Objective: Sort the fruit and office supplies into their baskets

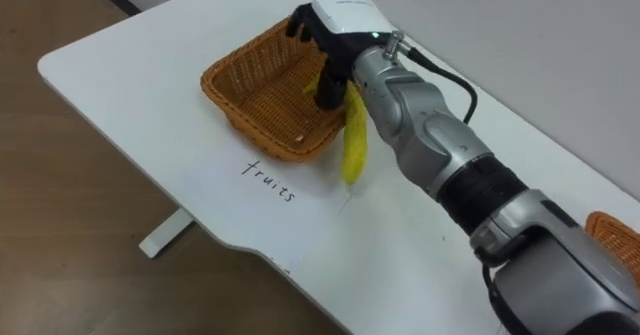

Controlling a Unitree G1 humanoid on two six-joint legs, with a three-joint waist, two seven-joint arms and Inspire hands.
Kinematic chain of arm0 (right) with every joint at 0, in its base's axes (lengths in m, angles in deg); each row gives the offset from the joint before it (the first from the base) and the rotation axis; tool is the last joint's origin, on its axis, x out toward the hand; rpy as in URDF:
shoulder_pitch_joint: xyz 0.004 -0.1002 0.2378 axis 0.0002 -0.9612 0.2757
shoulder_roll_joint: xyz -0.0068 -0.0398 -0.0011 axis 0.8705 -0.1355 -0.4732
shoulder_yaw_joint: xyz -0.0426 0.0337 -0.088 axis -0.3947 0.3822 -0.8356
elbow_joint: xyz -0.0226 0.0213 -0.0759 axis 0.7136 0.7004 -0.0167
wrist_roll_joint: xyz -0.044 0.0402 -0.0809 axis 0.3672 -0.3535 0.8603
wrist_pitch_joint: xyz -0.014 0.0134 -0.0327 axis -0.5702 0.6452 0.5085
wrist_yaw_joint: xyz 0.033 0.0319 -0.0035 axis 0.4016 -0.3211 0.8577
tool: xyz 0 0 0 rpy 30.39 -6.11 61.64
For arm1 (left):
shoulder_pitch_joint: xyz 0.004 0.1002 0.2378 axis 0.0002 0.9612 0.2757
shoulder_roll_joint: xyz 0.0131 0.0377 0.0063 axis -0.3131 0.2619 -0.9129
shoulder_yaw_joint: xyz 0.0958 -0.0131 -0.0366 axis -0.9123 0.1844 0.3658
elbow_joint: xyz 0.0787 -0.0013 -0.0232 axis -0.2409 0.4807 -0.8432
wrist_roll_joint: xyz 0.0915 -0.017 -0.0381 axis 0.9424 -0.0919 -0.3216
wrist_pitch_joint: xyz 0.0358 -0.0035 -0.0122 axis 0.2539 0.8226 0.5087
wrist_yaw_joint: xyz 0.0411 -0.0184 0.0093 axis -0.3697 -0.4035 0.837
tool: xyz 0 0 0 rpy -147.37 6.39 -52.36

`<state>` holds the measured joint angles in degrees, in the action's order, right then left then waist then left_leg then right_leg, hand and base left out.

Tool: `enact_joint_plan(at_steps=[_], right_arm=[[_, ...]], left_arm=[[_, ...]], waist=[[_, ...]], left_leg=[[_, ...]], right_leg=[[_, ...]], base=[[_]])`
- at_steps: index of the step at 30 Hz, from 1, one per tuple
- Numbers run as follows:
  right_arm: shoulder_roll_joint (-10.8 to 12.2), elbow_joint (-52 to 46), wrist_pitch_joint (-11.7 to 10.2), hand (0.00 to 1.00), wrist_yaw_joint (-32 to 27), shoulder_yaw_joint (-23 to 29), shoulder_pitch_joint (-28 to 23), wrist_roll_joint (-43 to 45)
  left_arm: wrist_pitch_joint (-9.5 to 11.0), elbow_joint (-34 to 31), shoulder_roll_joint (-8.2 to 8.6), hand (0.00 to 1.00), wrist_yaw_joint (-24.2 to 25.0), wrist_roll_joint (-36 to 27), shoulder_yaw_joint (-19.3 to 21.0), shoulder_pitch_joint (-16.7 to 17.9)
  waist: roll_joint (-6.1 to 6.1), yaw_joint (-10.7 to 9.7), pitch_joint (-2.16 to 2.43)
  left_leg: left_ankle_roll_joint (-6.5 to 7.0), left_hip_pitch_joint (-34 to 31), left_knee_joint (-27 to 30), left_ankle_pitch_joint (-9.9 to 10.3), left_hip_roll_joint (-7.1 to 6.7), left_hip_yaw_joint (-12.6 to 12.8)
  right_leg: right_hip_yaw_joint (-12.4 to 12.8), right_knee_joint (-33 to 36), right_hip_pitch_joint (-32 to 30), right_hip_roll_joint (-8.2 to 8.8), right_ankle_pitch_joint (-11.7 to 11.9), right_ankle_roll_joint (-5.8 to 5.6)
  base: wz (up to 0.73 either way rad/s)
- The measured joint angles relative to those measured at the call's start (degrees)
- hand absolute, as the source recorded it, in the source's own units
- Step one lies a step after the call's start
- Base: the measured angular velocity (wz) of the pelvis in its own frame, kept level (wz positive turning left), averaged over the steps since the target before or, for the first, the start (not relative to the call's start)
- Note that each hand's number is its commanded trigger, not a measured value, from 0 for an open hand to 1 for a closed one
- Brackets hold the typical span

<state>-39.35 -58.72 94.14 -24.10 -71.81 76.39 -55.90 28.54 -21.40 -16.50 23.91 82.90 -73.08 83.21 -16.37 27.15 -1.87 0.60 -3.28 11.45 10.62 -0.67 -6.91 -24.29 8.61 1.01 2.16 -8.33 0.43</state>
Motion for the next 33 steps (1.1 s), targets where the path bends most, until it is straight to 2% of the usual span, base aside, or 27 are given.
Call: enact_joint_plan(at_steps=[2,5,10,33], right_arm=[[1.07,0.0,-0.13,0.0,0.15,-0.8,0.0,0.13],[1.26,0.0,-1.17,0.0,0.38,-2.08,0.0,0.13],[1.5,0.02,-1.81,0.0,0.99,-2.1,0.0,0.11],[1.6,-0.02,-2.21,0.0,-0.19,-2.13,0.0,-0.2]], left_arm=[[0.17,0.01,-0.09,0.0,0.02,0.0,0.0,-0.39],[0.92,0.68,-0.07,0.0,0.03,0.0,-0.06,-0.71],[1.03,1.72,-0.02,0.0,0.06,0.0,-0.06,-0.7],[1.11,1.67,-0.09,0.0,0.47,0.01,-0.07,-1.47]], waist=[[0.03,0.02,-0.02],[0.04,0.07,-0.03],[0.1,0.08,-0.08],[0.0,0.08,-0.17]], left_leg=[[0.0,-0.11,0.0,0.0,-0.03,-0.53],[0.0,-0.19,-0.07,0.0,-0.06,-1.06],[0.0,-0.26,-0.14,0.0,-0.06,-1.17],[-0.02,-2.36,0.2,0.01,-0.06,-1.19]], right_leg=[[-0.07,0.0,0.0,-0.01,0.0,0.0],[-0.61,0.03,0.08,0.0,0.0,0.0],[-1.03,0.01,0.1,-0.01,0.0,-0.01],[-1.03,0.0,-1.76,-0.04,0.0,0.0]], base=[[0.11],[0.1],[0.0],[0.0]])
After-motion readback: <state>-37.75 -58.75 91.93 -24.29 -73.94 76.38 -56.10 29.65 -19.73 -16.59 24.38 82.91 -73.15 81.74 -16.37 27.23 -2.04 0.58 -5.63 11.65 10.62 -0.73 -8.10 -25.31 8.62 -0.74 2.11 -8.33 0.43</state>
